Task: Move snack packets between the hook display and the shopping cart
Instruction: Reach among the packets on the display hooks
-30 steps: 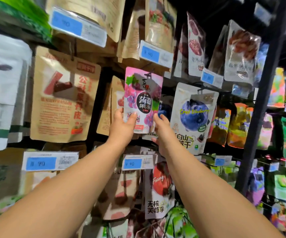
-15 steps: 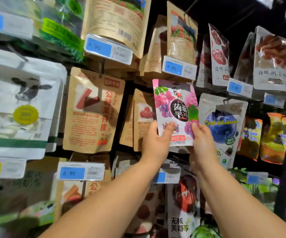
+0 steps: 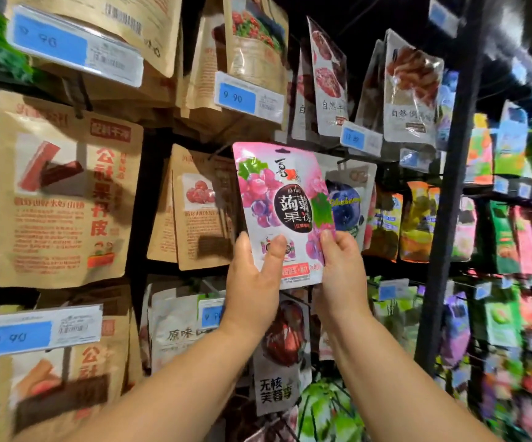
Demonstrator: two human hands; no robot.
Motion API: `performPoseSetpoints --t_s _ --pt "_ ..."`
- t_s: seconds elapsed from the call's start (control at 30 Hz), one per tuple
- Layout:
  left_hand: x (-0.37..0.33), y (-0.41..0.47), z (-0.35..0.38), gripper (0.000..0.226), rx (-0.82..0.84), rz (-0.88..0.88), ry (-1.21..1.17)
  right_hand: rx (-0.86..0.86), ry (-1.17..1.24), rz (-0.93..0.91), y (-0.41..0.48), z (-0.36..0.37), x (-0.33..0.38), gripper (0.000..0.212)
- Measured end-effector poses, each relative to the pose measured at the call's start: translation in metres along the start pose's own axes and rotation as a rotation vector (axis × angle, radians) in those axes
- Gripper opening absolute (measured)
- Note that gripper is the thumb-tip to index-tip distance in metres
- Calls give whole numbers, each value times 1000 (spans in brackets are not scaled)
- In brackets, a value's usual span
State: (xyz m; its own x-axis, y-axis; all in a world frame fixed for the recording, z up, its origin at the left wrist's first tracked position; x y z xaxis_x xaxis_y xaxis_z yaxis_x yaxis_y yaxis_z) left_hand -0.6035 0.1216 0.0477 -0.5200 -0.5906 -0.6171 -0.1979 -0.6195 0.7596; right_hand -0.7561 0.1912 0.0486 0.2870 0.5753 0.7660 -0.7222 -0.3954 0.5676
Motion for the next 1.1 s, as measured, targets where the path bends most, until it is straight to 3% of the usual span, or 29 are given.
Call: performPoseSetpoints --t_s 0.2,0.3,0.57,0.7,0.73,0.8,0.83,0.87,0.93,0.97,1.0,1.1 --pt "82 -79 53 38 246 -346 -15 -154 -221 167 -48 -104 -62 23" --pt "112 -131 84 62 407 -495 7 -216 -400 209 -82 -160 -75 28" --pt "194 -294 136 49 740 -791 23 -372 -639 528 -205 -306 -145 20" --pt "222 -384 140 64 864 -976 114 -360 -712 747 -283 -372 -185 19" --pt "226 -402 142 65 915 -933 144 -337 -717 800 -300 -384 -193 19" --pt "222 -422 142 44 1040 -793 293 -306 -685 926 -332 -405 -209 22" --pt "227 -422 137 35 1036 -714 404 -295 -674 986 -347 -414 -216 21" --pt "227 -433 138 25 1043 -881 327 -288 -685 1030 -362 -425 -219 19" --pt "246 -440 128 8 994 -707 457 -277 -776 1038 -380 -445 -216 16" --pt "246 -450 121 20 1051 -786 538 -258 -842 1030 -387 -453 -212 14" --pt "245 -449 113 35 1041 -717 652 -232 -905 1022 -391 -457 -207 13" --pt "256 -466 94 85 1049 -855 723 -82 -1078 1073 -407 -465 -203 11"
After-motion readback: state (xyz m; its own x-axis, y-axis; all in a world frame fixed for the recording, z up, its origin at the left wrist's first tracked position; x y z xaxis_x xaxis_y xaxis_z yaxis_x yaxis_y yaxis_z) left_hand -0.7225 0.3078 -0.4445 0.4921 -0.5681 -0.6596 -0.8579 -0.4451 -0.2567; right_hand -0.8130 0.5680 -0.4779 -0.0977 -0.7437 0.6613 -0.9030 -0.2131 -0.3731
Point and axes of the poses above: each hand's wrist, its own y-axis towards the middle knuckle, its own z-axis out of the palm, x = y × z, the point moved 10 cm from there along y, towards the middle knuckle, and after that the axes turned 1 degree about z, right-handed, at the moved point
